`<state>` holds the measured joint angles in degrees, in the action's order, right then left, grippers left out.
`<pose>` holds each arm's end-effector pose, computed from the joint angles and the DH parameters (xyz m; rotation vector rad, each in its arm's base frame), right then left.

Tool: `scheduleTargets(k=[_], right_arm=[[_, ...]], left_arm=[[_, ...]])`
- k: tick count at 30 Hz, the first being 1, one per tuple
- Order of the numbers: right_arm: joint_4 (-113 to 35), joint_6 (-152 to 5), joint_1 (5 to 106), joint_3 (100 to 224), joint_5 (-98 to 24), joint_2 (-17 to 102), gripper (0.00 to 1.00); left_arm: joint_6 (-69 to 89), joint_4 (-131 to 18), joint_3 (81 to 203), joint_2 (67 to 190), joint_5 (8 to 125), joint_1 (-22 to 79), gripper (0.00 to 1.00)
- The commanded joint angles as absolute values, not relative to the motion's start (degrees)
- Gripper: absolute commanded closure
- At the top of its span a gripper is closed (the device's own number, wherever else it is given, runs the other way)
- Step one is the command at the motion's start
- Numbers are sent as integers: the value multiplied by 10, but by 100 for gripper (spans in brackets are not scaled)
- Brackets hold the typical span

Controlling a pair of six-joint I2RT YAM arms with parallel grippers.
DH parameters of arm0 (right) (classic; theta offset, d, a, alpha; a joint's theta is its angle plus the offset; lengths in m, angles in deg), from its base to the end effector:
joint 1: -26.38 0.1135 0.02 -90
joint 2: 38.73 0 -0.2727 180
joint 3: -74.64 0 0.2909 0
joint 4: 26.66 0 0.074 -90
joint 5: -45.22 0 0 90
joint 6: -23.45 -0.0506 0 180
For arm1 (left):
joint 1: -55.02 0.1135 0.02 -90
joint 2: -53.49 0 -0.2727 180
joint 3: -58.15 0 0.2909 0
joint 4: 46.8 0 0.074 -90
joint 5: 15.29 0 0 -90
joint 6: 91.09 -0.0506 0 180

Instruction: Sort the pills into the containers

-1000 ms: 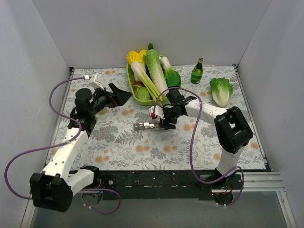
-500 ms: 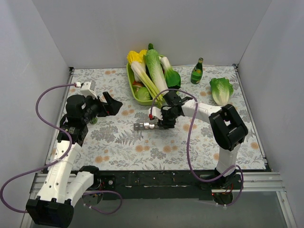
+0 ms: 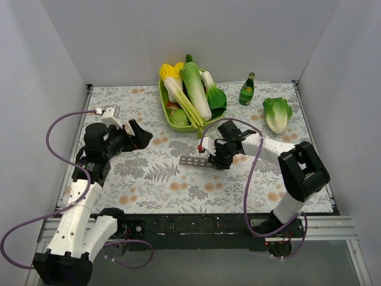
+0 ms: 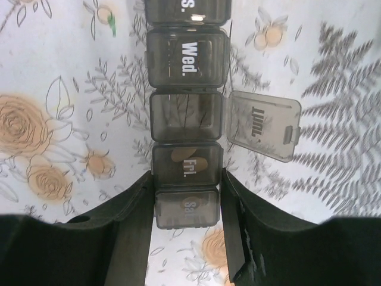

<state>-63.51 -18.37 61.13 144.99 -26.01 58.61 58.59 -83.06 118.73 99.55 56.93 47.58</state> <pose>0.2929 0.2230 0.1425 -1.8170 1.9037 0.3602 0.2220 -0.0446 0.3375 -0.7168 1.9622 -1.0492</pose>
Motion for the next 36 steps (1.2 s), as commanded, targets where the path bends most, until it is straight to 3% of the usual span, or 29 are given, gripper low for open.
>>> scheduleTargets(k=[1,9,12,26,36], right_arm=[[-641,-234,600,1413,-276,543,54],[-656,-235,586,1403,-241,492,20],[-672,-233,575,1412,-221,471,13],[-656,-303,436,1416,-79,310,12],[-596,-360,334,1356,78,284,9]], left_arm=[[596,-831,1168,1019,529,477,2],[600,-823,1166,1053,487,477,2],[610,-826,1169,1065,469,477,2],[621,-861,1206,1105,496,476,3],[556,-871,1266,1201,723,477,3]])
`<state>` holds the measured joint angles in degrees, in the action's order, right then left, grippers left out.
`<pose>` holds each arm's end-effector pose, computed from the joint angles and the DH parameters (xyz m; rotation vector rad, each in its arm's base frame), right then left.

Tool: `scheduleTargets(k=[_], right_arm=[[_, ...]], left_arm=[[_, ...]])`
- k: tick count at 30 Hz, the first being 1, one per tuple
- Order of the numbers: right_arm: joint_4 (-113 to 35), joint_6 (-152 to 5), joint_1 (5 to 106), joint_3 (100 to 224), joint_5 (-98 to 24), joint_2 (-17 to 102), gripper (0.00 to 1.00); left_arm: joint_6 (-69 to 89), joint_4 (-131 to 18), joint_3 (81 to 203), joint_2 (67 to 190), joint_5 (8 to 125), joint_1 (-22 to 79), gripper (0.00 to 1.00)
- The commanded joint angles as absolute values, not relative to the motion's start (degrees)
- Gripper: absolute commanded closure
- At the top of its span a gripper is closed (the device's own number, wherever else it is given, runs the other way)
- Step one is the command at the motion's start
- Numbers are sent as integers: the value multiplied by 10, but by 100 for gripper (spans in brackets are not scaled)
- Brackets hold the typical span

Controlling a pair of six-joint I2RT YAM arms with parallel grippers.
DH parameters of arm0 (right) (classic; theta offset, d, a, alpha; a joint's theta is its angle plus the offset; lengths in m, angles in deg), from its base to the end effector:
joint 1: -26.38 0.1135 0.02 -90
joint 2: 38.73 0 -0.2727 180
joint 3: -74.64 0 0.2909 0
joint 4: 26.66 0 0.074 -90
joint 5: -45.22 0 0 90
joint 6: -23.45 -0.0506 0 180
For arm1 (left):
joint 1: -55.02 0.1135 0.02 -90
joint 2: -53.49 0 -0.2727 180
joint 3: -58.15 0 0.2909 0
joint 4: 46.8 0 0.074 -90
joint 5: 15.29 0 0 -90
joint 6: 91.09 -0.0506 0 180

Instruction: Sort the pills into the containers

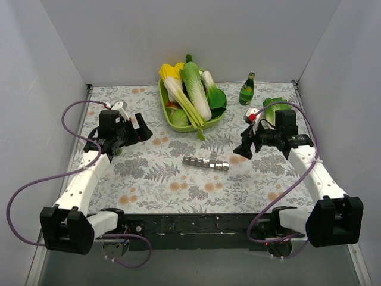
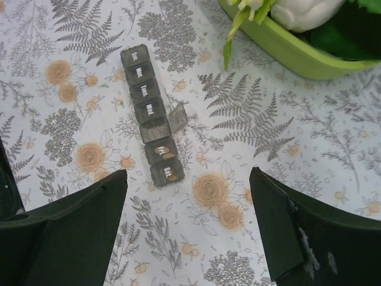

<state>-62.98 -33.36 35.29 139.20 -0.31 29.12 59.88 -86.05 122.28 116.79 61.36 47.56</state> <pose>0.2834 0.0803 0.2792 -1.1119 1.7839 0.6208 0.2810 -0.0486 0.2848 -0.9495 2.1818 -0.8754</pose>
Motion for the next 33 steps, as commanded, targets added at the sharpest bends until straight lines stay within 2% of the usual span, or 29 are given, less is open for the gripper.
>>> scheduleTargets(k=[1,11,18,21,26,31,33], right_arm=[[-590,-361,325,1350,86,282,9],[-488,-389,290,1243,153,217,5],[-500,-382,288,1249,173,235,5],[-503,-382,287,1251,175,238,5],[-504,-380,287,1248,180,234,5],[-504,-379,287,1248,179,238,5],[-506,-378,287,1248,178,239,5]], left_arm=[[550,-871,1270,1208,758,478,3],[506,-844,1312,1302,764,522,12],[476,-835,1341,1376,817,531,13],[469,-842,1360,1416,823,532,18],[466,-837,1384,1450,833,532,19],[465,-852,1416,1477,842,532,28],[465,-853,1418,1482,845,532,28]])
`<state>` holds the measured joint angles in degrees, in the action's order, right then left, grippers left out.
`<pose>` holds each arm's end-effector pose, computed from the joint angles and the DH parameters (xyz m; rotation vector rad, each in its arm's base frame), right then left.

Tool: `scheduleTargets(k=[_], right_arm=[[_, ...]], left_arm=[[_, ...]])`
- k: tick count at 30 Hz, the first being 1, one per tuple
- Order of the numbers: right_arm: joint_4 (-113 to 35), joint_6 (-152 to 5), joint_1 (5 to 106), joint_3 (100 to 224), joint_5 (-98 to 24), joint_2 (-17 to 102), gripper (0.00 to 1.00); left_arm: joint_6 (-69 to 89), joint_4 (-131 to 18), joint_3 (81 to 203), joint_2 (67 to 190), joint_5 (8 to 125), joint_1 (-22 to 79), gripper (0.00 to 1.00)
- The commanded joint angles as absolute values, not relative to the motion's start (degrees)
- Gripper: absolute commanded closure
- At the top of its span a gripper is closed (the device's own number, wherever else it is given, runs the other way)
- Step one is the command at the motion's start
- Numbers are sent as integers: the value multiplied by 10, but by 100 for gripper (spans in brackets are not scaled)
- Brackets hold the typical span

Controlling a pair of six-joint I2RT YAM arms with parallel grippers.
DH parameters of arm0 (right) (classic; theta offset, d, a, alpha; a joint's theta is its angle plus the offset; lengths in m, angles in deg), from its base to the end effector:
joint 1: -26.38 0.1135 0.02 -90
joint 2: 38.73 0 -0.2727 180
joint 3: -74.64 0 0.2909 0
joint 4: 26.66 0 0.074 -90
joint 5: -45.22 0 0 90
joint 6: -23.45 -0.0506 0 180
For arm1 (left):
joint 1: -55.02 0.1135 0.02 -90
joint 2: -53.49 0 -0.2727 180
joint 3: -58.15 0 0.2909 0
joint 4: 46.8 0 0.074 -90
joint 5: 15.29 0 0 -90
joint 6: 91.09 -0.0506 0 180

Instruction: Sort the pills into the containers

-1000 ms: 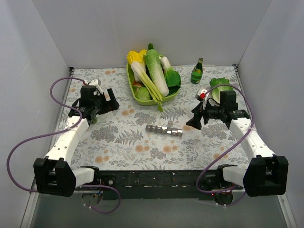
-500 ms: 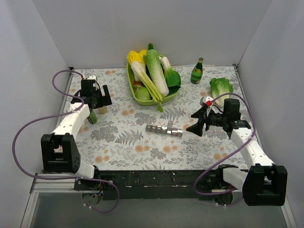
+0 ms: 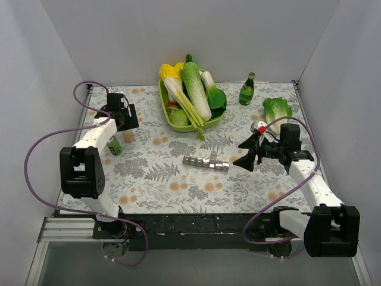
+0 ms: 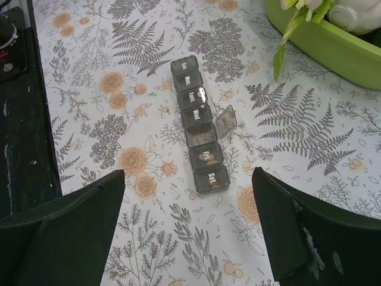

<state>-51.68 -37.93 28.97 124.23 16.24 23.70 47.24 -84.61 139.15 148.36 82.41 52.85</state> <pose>0.2529 0.0558 0.2301 -1.0360 1.6783 0.8793 0.4025 -0.0085 0.2181 -1.0227 2.2526 -0.2160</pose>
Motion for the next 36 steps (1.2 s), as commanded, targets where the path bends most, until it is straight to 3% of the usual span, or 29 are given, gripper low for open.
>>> scheduleTargets(k=[1,9,15,29,36], right_arm=[[-505,-378,287,1248,178,240,5],[-506,-377,287,1247,178,242,5],[-510,-373,287,1247,182,239,5],[-518,-357,287,1245,195,238,5],[-585,-261,288,1251,242,239,6]], left_arm=[[465,-854,1419,1484,845,532,31],[465,-862,1425,1495,844,532,45],[465,-872,1429,1508,846,532,46],[464,-897,1449,1481,797,532,94],[480,-931,1422,1414,642,520,100]])
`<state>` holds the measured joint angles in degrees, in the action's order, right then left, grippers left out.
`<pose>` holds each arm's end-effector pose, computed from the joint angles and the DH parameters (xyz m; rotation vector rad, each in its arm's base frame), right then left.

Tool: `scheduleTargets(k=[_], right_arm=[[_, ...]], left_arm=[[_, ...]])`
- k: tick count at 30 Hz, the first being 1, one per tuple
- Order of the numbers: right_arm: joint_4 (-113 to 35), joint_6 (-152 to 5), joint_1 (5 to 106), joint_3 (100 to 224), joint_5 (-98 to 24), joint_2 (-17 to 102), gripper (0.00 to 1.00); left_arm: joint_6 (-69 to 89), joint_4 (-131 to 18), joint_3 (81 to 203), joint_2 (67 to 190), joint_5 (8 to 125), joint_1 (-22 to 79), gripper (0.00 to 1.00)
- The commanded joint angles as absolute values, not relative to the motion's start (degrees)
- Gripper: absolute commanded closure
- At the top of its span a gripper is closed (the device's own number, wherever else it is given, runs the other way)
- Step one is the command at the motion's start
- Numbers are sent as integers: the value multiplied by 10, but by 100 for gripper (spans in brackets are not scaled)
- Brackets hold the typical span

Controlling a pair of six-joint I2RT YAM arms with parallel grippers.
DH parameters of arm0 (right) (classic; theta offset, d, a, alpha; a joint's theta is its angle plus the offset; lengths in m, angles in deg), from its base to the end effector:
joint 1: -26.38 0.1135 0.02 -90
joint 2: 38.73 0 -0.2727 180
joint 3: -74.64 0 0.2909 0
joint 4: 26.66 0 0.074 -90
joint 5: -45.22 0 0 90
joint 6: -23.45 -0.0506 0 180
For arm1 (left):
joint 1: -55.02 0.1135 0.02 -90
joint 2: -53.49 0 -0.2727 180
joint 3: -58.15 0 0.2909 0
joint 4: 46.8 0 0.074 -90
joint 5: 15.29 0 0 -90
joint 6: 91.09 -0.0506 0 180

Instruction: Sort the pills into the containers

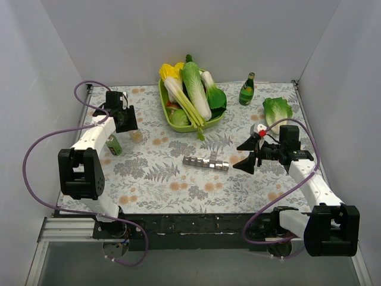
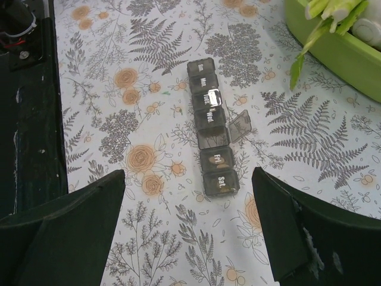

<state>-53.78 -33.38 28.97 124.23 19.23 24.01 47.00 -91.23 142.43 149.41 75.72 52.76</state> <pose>0.2494 0.0568 0.2276 -1.0982 1.6262 0.9059 0.4023 -0.0150 0.2227 -1.0112 2.3743 -0.3143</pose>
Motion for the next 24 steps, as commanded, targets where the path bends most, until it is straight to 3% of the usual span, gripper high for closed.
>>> scheduleTargets(k=[1,6,10,16,24], right_arm=[[-597,-248,288,1252,254,240,6],[-652,-194,336,1288,219,255,6],[-703,-193,418,1372,124,291,7],[-703,-299,532,1487,50,325,7],[-677,-394,587,1468,36,307,8]], left_arm=[[482,-935,1415,1403,618,516,100],[496,-948,1357,1306,482,493,100],[523,-941,1327,1253,380,411,100],[631,-825,1296,1207,356,257,100],[678,-757,1302,1237,412,148,100]])
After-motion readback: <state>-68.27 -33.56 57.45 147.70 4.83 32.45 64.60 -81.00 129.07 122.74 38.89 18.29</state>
